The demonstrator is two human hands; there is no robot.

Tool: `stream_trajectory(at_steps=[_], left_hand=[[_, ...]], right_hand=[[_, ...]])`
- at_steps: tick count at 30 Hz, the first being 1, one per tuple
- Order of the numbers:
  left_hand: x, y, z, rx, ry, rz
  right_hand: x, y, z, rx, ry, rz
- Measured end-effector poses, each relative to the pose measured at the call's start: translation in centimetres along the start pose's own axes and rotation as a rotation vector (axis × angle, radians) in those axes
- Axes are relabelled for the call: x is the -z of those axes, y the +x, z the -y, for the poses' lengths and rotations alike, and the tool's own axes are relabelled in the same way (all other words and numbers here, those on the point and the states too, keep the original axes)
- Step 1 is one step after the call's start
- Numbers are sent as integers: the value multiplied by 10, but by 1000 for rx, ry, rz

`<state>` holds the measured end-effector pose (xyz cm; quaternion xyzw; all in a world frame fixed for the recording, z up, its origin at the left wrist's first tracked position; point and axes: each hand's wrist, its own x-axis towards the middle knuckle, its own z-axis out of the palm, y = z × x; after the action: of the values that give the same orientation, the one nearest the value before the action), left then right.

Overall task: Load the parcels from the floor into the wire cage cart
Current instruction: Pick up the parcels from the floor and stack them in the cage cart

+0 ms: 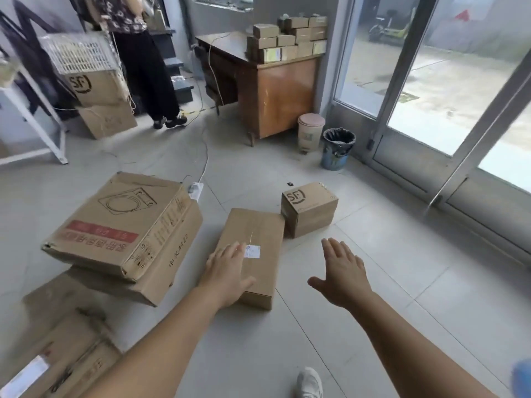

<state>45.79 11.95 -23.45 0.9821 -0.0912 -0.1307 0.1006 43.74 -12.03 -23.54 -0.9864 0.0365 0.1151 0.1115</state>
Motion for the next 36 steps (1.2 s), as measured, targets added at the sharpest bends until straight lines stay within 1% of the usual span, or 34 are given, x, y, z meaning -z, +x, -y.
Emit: stream_trajectory(at_steps=[7, 12, 16, 23, 29, 36], left_hand=[[-13, 29, 42, 244, -1, 40], [-10, 75, 43, 408, -21, 20], [-11, 104, 42, 513, -53, 27], [-18, 147, 55, 640, -112, 23], [-23, 186, 90, 735, -182, 16], [-26, 233, 125, 821, -245, 26]], right_hand=[[-10, 88, 31, 223, -82, 38], [1, 163, 33, 377, -153, 74], [11, 218, 34, 457, -186, 116], [7, 303, 54, 530, -255, 180], [0, 368, 91, 590, -323, 211], [-8, 440, 130, 614, -364, 254]])
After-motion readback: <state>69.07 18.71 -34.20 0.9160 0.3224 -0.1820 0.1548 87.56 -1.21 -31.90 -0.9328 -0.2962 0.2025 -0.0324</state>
